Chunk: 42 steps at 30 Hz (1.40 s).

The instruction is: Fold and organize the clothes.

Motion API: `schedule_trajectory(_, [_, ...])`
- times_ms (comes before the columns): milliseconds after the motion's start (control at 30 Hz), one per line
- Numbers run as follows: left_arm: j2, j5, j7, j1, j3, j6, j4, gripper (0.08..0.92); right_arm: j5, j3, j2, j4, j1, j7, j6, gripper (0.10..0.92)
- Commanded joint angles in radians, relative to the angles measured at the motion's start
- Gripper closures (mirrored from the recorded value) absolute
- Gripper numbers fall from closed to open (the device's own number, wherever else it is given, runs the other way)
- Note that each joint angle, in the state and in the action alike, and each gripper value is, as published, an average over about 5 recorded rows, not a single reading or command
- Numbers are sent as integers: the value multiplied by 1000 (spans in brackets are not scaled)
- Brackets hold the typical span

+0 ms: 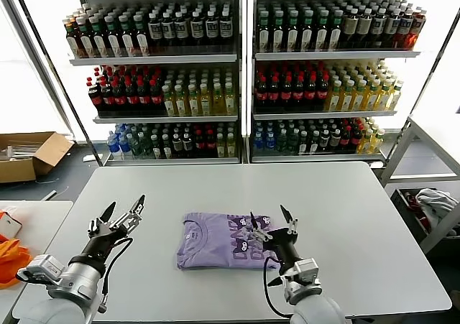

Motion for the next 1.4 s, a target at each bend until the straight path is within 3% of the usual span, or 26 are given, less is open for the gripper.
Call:
schedule_trajectory(33, [-12,96,77,25,-32,-18,-29,177,1,266,-9,170,-270,-132,93,203])
schedule_trajectory(633, [-63,185,239,85,-181,-71,25,177,8,382,31,168,-336,-178,129,203])
schedule_trajectory(1400, [-76,191,261,95,-196,-70,-4,177,-18,365,43,173,-330,-181,124,203])
